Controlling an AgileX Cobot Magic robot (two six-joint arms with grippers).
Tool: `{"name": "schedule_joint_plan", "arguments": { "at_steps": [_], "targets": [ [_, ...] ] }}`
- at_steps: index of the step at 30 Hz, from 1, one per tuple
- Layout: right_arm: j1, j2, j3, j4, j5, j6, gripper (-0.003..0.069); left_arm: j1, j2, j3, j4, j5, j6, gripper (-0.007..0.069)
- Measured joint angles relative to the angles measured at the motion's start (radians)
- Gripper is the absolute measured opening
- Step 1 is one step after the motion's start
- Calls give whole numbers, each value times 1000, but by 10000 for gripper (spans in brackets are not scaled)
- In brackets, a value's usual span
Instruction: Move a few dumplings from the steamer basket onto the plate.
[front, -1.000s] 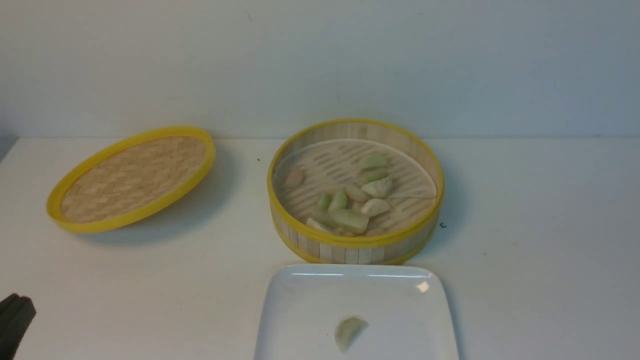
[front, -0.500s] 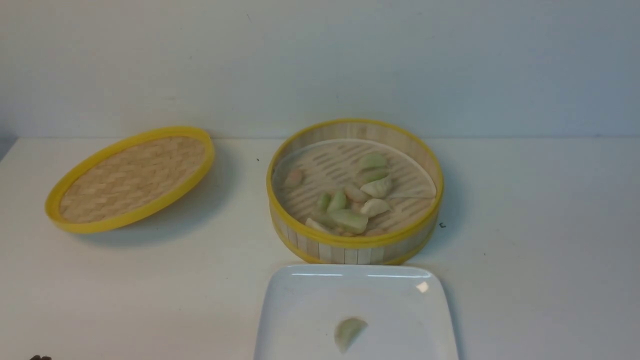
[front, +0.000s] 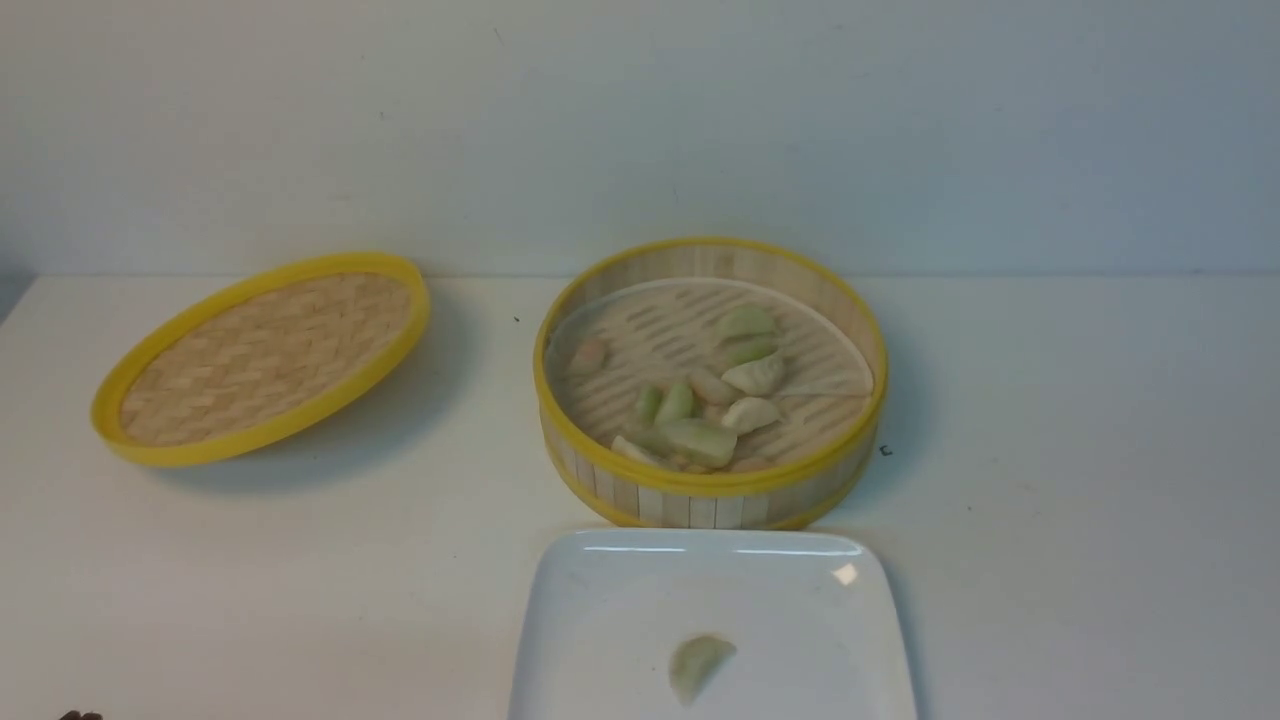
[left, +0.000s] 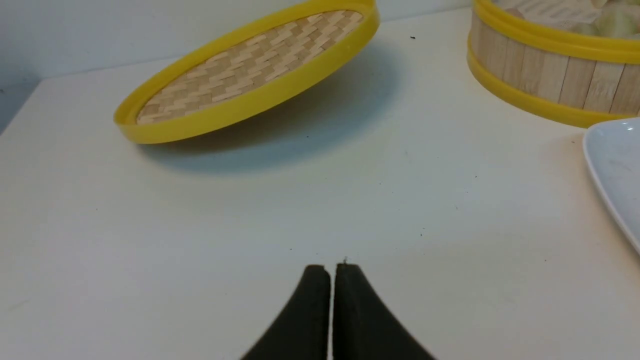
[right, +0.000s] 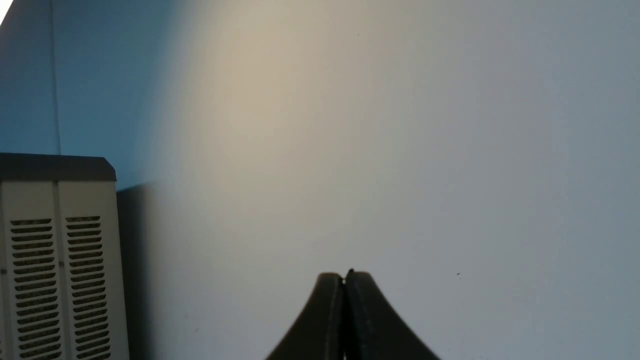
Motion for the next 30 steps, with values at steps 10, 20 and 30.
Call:
{"name": "schedule_joint_plan", "arguments": {
  "at_steps": [10,20,30],
  "targets": [
    [0,0,0,0,0,0,-15,0,0,0,0,0,-6,-6],
    [0,0,0,4,0,0,-15,0,0,0,0,0,-10,-6],
    [0,0,98,243,-96,-307,-15,0,0,0,0,0,-11,-6]
  ]
}}
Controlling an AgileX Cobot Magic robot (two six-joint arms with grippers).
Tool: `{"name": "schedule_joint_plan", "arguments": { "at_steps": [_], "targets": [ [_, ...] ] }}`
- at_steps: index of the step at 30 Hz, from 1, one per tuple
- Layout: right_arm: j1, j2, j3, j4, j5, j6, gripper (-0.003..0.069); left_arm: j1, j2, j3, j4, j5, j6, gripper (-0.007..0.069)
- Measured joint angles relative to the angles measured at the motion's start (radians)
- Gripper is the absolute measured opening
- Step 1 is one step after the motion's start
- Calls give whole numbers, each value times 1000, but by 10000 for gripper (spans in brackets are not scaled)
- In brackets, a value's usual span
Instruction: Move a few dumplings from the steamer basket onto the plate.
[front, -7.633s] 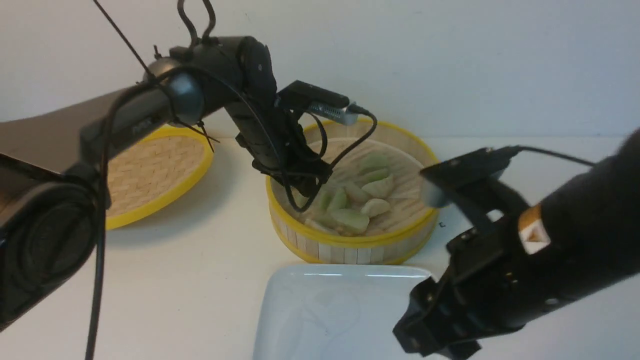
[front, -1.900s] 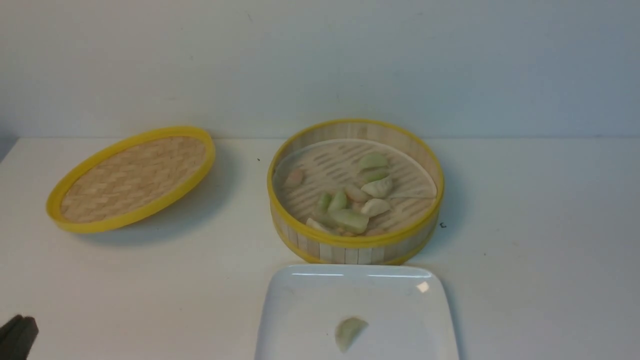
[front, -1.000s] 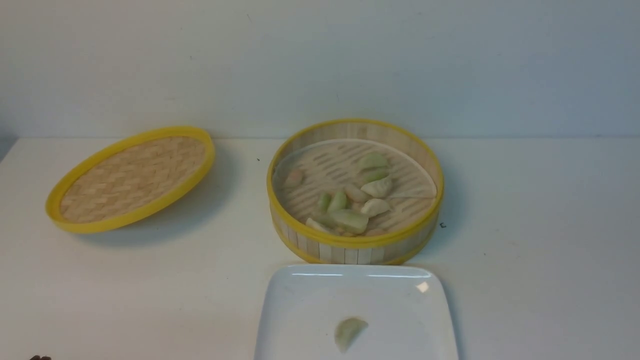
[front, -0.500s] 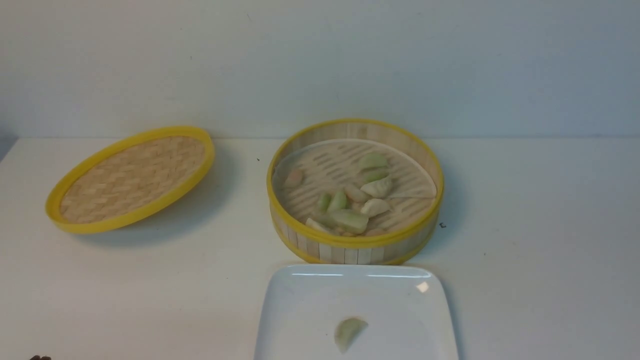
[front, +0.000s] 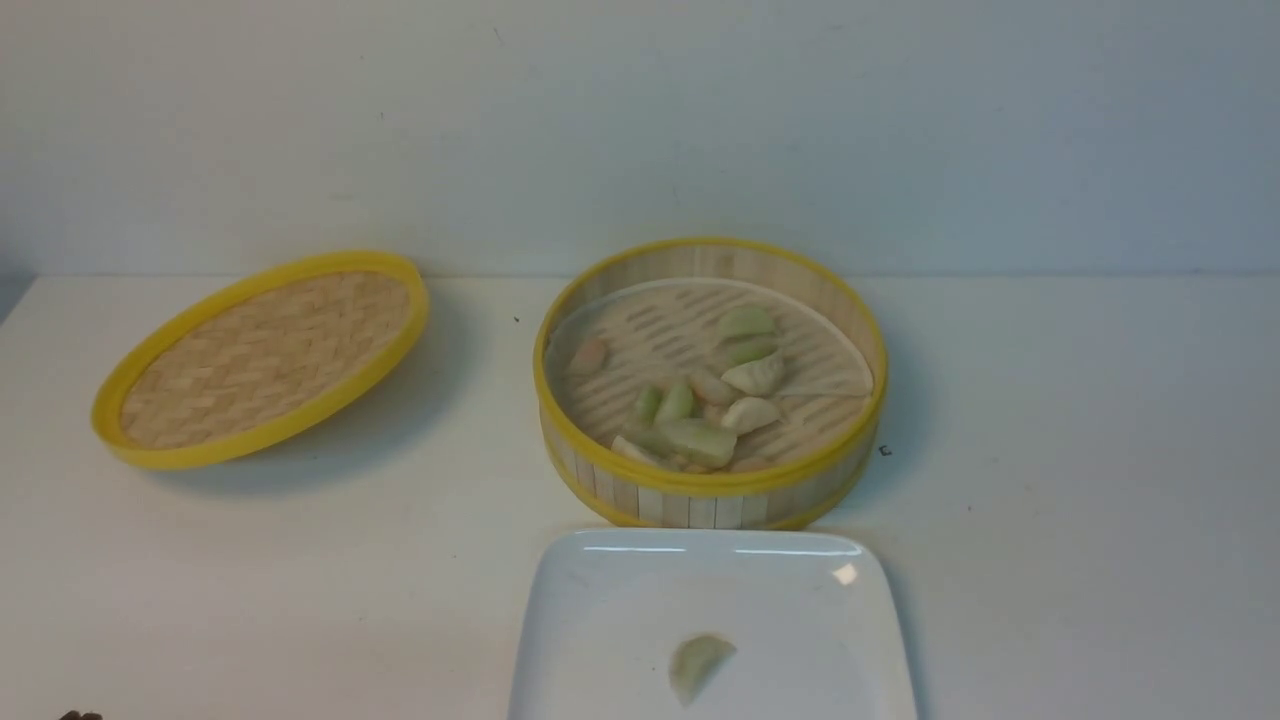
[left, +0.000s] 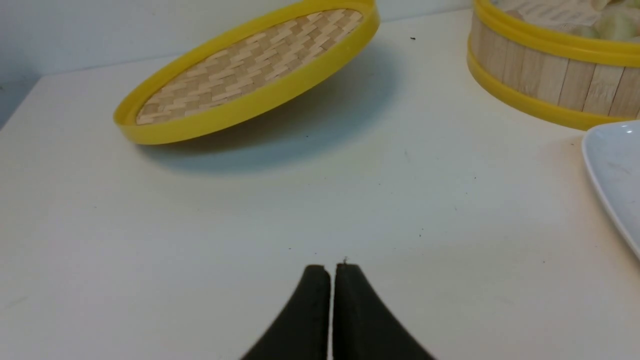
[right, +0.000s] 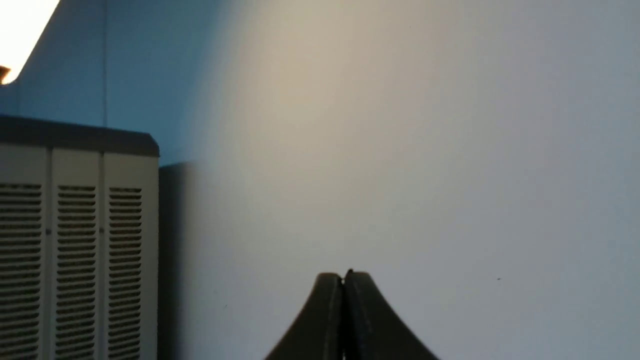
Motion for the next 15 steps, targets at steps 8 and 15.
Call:
{"name": "schedule_joint_plan", "arguments": {
  "at_steps": [8,15],
  "targets": [
    [0,0,181,122,-42,-98,-15,0,0,0,0,0,0,-6],
    [-110,1,385,120,-40,-99,-15,0,0,0,0,1,0,-6]
  ]
}}
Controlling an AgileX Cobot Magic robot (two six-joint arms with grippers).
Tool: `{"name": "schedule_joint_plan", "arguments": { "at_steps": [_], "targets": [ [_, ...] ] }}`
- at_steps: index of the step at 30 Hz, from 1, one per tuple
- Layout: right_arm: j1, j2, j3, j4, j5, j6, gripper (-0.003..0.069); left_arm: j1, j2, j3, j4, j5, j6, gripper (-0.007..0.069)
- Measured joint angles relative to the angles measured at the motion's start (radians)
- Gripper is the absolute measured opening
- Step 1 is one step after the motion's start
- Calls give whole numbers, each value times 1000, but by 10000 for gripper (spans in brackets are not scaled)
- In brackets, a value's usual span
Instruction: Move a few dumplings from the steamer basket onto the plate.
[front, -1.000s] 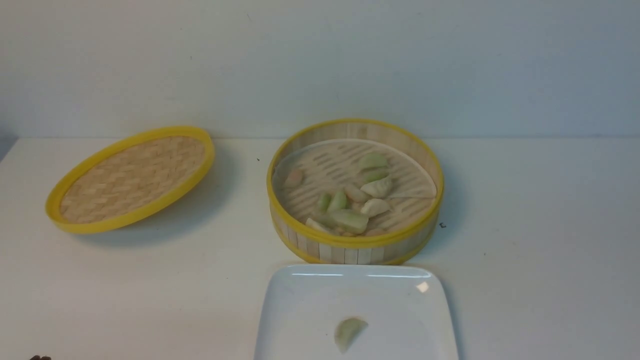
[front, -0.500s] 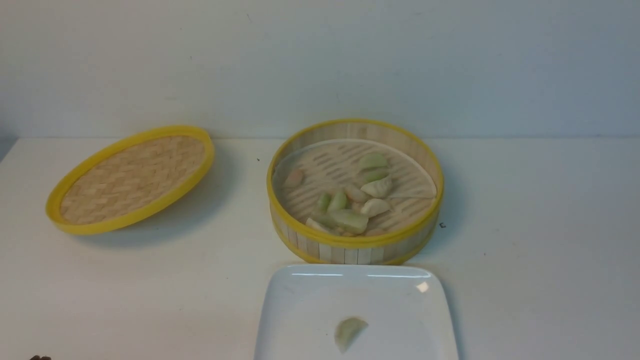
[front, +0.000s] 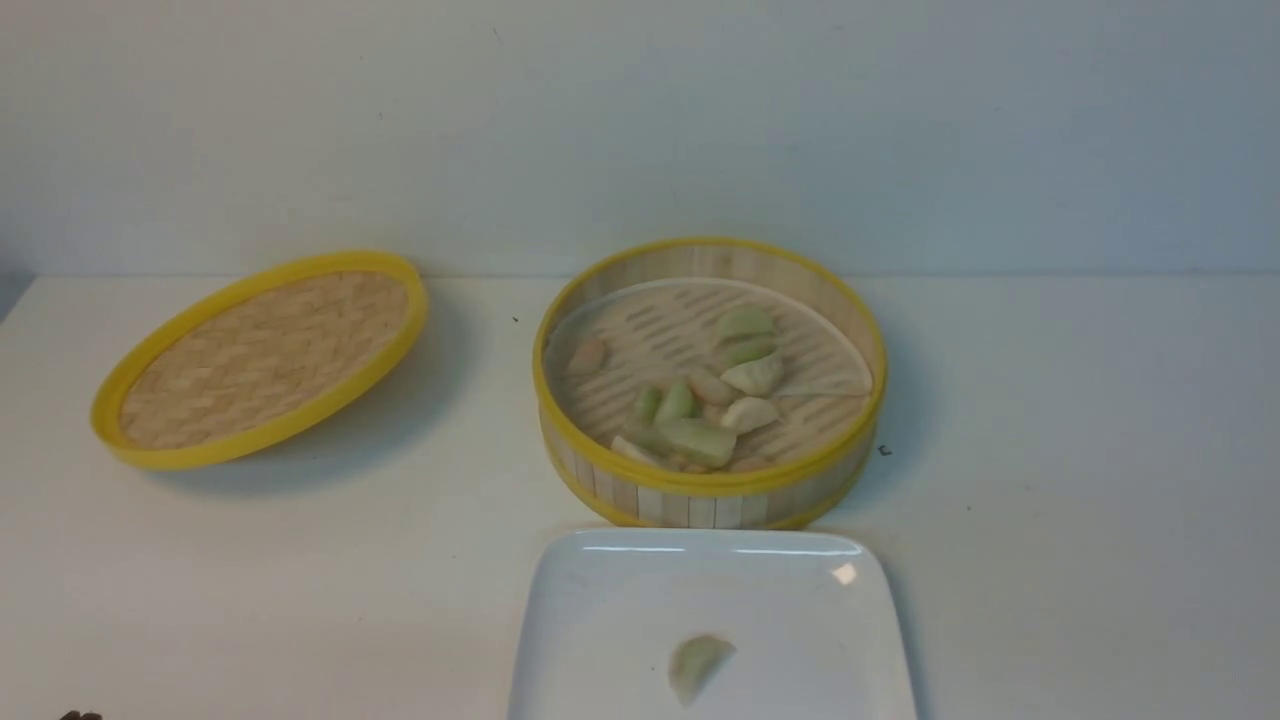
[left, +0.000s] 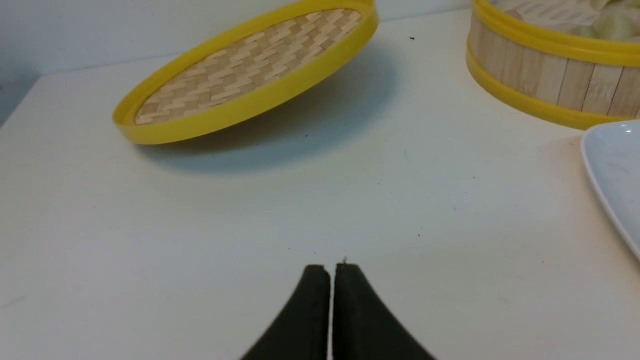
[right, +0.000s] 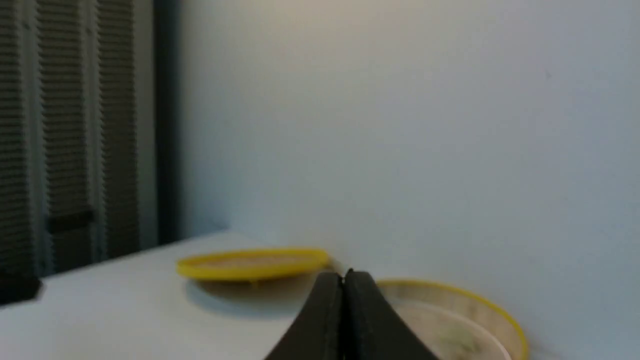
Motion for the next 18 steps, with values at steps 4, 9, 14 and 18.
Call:
{"name": "schedule_joint_plan", "arguments": {
  "at_steps": [4,9,14,18],
  "targets": [
    [-251,1,152,0,15,0,-15,0,0,0,0,0,0,-6],
    [-528,3,324,0,36,0,-15,0,0,0,0,0,-1,-6],
    [-640,4,333,0,-8,9,-15,0,0,0,0,0,-1,-6],
    [-644,4,333,2,-8,9,-15,0,0,-1,0,0,-1,-6]
  ]
}}
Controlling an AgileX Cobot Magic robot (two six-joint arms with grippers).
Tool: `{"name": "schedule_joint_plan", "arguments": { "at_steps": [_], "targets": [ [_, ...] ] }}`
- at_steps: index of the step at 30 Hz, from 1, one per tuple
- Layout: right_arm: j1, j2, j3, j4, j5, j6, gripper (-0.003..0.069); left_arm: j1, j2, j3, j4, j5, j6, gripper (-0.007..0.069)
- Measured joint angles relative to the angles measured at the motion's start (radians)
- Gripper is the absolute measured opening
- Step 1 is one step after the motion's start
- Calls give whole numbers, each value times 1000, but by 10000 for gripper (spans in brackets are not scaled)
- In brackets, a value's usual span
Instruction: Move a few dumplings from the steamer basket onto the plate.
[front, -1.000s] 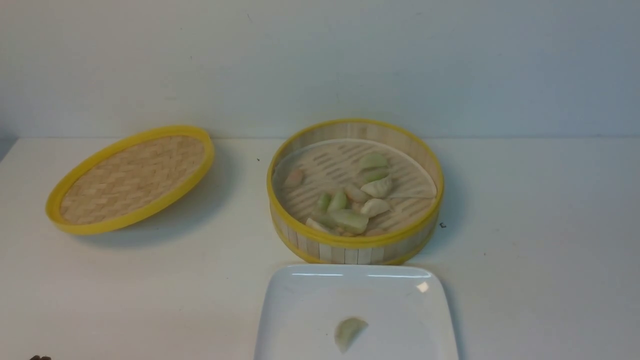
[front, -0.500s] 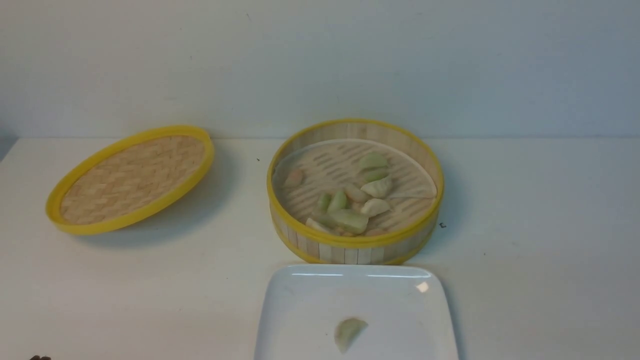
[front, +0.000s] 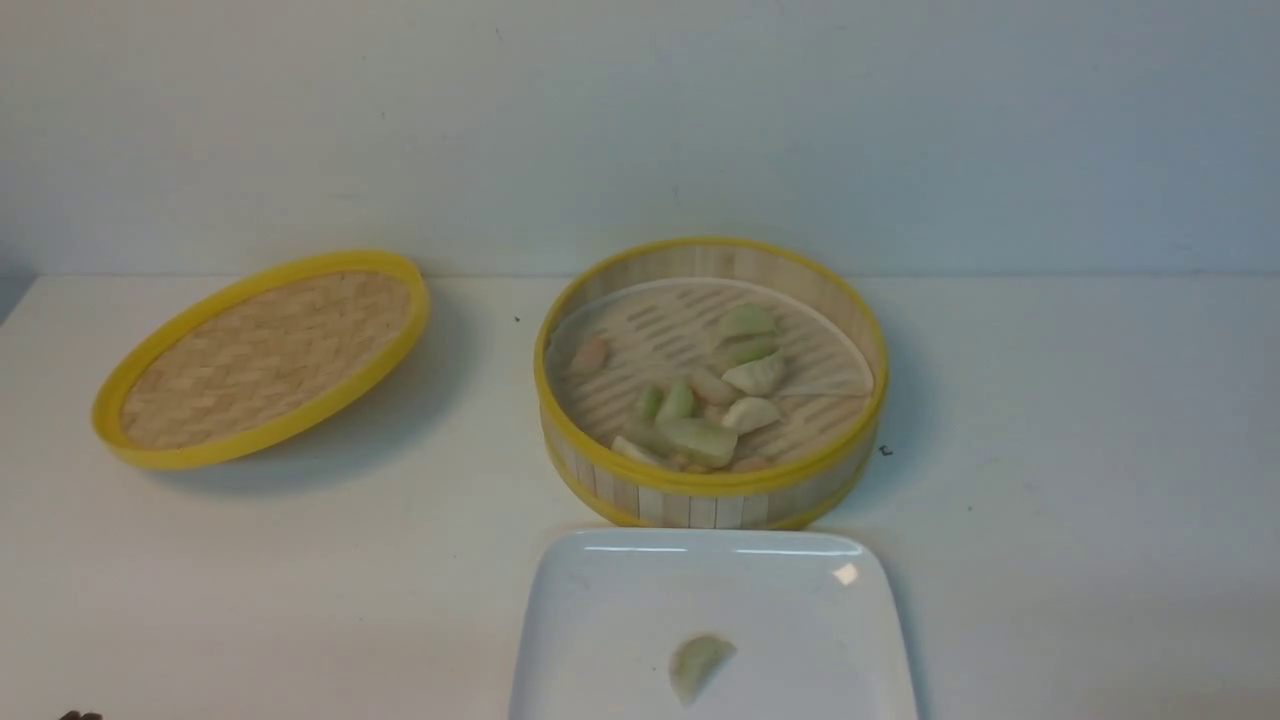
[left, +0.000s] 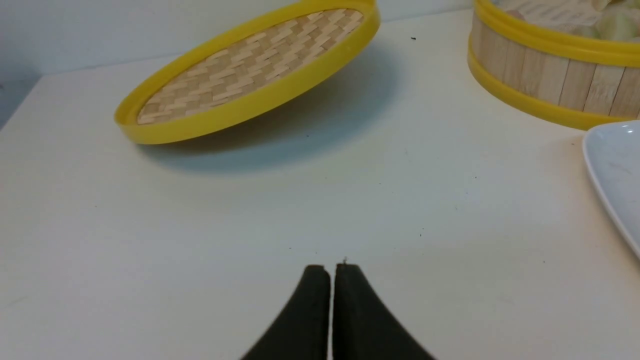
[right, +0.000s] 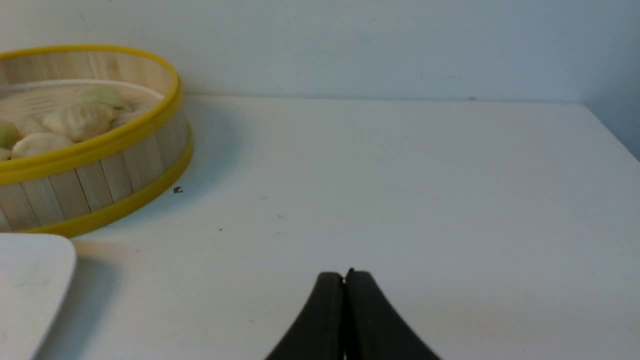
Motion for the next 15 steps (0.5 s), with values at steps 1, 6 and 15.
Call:
{"name": "schedule_joint_plan", "arguments": {
  "at_steps": [1,6,15],
  "targets": [
    [3,0,0,0,0,0,-15,0,0,0,0,0,0,-6],
    [41,0,0,0,0,0,-15,0,0,0,0,0,0,-6],
    [46,0,0,0,0,0,-15,0,0,0,0,0,0,-6]
  ]
}}
